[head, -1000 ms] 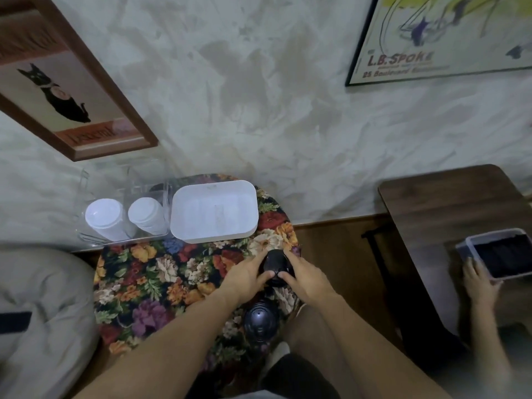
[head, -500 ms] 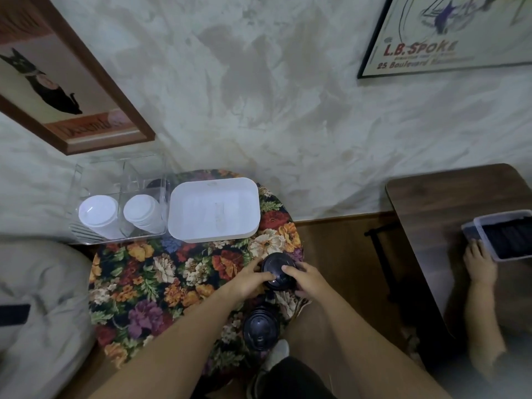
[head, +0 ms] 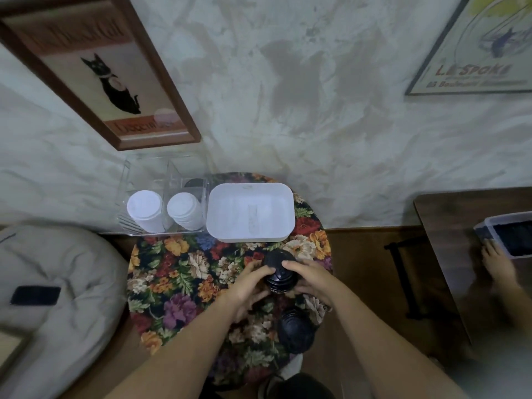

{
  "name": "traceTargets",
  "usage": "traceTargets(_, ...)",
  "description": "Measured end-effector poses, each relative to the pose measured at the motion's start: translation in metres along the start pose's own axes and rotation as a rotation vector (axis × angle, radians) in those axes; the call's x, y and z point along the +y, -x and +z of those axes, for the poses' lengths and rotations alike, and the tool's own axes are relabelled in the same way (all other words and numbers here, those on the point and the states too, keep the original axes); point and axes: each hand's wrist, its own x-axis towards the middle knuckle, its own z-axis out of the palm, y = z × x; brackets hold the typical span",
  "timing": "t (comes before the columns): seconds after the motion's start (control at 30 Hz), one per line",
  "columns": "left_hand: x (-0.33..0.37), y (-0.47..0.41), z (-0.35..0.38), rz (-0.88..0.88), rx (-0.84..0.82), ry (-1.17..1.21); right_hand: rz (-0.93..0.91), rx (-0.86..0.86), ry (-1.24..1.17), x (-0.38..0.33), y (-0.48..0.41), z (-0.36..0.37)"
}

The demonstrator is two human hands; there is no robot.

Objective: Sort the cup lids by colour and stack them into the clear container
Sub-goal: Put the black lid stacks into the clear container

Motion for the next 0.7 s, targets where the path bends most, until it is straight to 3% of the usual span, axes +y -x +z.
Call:
traceTargets(0.3, 0.071, 0.053, -0.11, 0.207, 0.051, -0.052, -0.246, 0.011, 0.294, -0.084, -0.005, 0.104)
traceTargets(0.5, 0.148, 0.073, -0.173, 0.401, 0.144, -0.099, -0.406, -0.012, 0.267, -0.168, -0.013, 0.168)
traceTargets(0.7, 0.218, 0.058, -0.21, 0.43, 0.151, -0.135, -0.456, 0.027, 0.276, -0.235, -0.043, 0.194)
